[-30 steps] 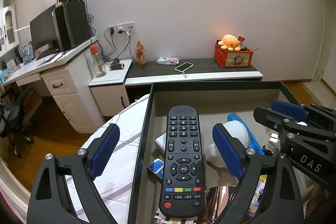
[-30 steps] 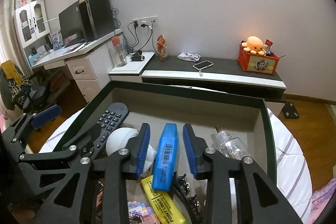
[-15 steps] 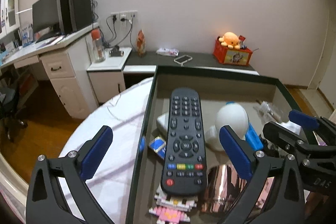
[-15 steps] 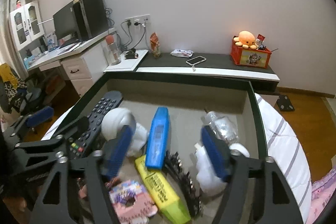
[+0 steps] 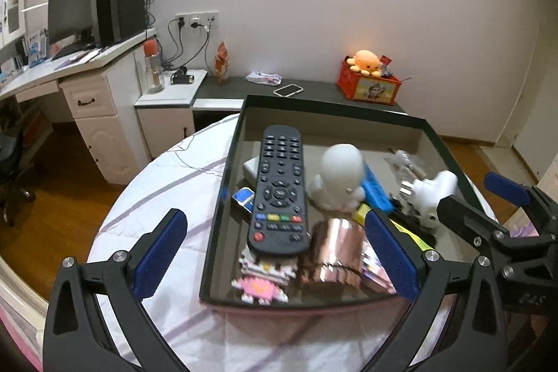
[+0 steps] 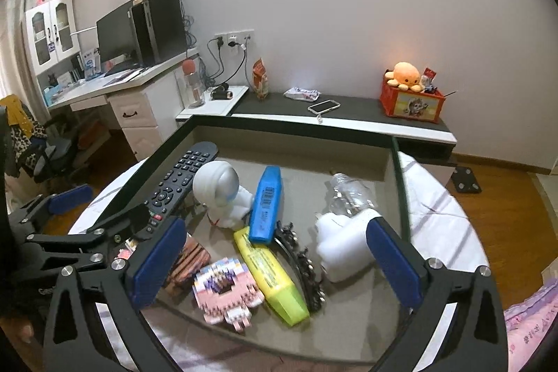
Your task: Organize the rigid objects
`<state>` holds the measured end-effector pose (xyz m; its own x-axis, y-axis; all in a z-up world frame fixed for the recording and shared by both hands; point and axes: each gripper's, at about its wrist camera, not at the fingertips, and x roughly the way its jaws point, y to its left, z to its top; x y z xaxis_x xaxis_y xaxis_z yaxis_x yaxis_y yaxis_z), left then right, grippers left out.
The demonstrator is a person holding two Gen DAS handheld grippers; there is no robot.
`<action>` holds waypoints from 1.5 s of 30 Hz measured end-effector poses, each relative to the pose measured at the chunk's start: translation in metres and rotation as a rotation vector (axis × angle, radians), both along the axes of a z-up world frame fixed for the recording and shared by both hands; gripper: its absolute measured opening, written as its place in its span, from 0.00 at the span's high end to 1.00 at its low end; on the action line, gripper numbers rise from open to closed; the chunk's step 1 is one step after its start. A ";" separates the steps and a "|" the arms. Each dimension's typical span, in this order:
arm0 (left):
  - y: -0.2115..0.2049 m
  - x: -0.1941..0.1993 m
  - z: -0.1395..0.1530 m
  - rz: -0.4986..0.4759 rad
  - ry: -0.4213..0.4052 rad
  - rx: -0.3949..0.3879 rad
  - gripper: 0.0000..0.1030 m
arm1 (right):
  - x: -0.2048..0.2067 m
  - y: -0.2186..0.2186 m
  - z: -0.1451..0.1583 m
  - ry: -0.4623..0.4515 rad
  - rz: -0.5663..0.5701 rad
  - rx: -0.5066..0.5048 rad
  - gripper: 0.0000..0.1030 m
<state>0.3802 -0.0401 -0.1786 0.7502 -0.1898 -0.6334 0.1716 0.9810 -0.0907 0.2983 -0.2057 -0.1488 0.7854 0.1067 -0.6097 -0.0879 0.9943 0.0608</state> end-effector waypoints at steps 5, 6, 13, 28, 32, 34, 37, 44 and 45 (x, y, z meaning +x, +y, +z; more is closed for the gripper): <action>-0.003 -0.021 0.013 0.008 -0.041 -0.008 0.00 | -0.022 -0.008 0.006 -0.024 -0.026 0.006 0.00; -0.002 -0.025 0.015 0.021 -0.045 -0.007 0.00 | -0.025 -0.010 0.008 -0.031 -0.025 0.005 0.00; 0.005 -0.047 0.031 0.054 0.004 -0.057 0.00 | -0.059 -0.010 0.023 -0.089 -0.018 0.011 0.00; -0.011 -0.107 0.053 0.018 -0.116 0.019 0.00 | -0.115 -0.011 0.037 -0.136 -0.012 0.035 0.00; -0.016 -0.116 0.056 -0.001 -0.117 0.034 0.00 | -0.125 -0.012 0.038 -0.141 -0.018 0.034 0.00; -0.018 -0.120 0.056 -0.006 -0.110 0.048 0.00 | -0.127 -0.012 0.038 -0.137 -0.017 0.037 0.00; -0.018 -0.125 0.056 -0.010 -0.107 0.060 0.00 | -0.132 -0.012 0.039 -0.134 -0.024 0.033 0.00; -0.019 -0.145 0.065 -0.020 -0.136 0.065 0.00 | -0.147 -0.010 0.045 -0.154 -0.026 0.025 0.00; -0.019 -0.148 0.067 -0.026 -0.142 0.063 0.00 | -0.150 -0.011 0.046 -0.159 -0.026 0.027 0.00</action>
